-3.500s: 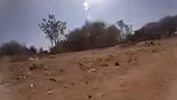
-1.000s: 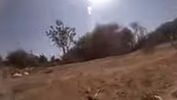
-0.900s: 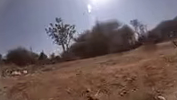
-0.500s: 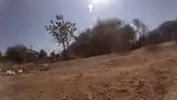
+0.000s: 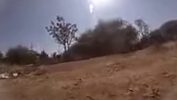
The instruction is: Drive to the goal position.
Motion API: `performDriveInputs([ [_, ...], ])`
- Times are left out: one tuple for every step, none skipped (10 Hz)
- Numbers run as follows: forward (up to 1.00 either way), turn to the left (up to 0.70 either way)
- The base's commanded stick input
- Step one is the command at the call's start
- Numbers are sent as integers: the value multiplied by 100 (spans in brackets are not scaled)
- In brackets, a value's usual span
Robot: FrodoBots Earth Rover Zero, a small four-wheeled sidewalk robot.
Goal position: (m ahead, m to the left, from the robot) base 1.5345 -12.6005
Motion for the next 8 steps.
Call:
performDriveInputs([
  [70, 0],
  [70, 0],
  [70, 0],
  [70, 0],
  [70, 0],
  [70, 0],
  [70, 0],
  [70, 0],
])
